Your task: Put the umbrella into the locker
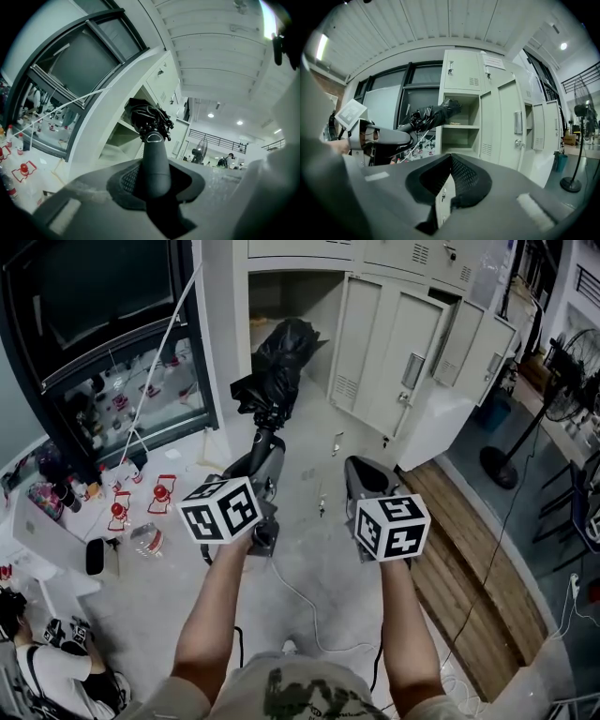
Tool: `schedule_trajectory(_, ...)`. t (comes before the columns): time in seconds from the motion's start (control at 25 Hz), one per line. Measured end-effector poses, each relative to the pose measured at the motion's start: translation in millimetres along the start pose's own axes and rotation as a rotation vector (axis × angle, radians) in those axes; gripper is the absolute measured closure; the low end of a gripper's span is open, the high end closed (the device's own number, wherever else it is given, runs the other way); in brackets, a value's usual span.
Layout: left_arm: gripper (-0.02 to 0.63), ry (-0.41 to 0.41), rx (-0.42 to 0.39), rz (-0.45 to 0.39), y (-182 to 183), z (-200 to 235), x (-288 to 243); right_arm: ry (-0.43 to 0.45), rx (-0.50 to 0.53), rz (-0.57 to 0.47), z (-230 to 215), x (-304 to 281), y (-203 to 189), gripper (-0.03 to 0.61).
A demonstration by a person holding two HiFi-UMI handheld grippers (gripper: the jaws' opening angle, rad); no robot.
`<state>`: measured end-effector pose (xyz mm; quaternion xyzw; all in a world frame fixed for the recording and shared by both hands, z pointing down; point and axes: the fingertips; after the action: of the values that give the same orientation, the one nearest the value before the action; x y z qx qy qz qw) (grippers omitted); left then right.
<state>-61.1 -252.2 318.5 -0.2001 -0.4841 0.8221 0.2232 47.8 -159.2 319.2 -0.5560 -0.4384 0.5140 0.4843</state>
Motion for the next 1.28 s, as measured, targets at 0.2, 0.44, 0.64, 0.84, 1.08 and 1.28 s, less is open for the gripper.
schedule_trajectory(0.2,0.506,0.005,0.001,0.002,-0.1,4.6,-17.0,0.010,0.001,-0.014,-12.5,-14.1,3.1,0.580)
schedule_trajectory(0.44,0.505,0.043,-0.009,-0.007,2.2,8.8,-43.6,0.059,0.008,-0.023,-34.0,-39.6,5.5,0.580)
schedule_trajectory(0.64,0.505,0.097,-0.018,-0.042,5.7,10.3,-71.0,0.143,0.031,-0.043,-59.4,-67.9,12.9,0.580)
schedule_trajectory(0.84,0.505,0.188,-0.030,-0.071,-2.0,7.7,-103.2,0.246,0.036,-0.054,-94.7,-93.2,9.8,0.580)
schedule_trajectory(1.08,0.505,0.302,-0.013,-0.103,0.0,-3.3,-124.7,0.369,0.044,-0.057,-128.9,-112.3,25.3,0.580)
schedule_trajectory(1.28,0.505,0.386,-0.020,-0.105,-5.3,-8.3,-132.7,0.447,0.055,-0.070,-146.3,-124.4,38.4,0.580)
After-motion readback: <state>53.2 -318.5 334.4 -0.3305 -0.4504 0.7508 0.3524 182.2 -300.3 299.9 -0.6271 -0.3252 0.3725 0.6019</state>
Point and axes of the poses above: the fingertips, and each gripper's own axes: x backward along the fingers, z to its left, y out of its top, and after that the axes turned 13 degrees about y, right-handed
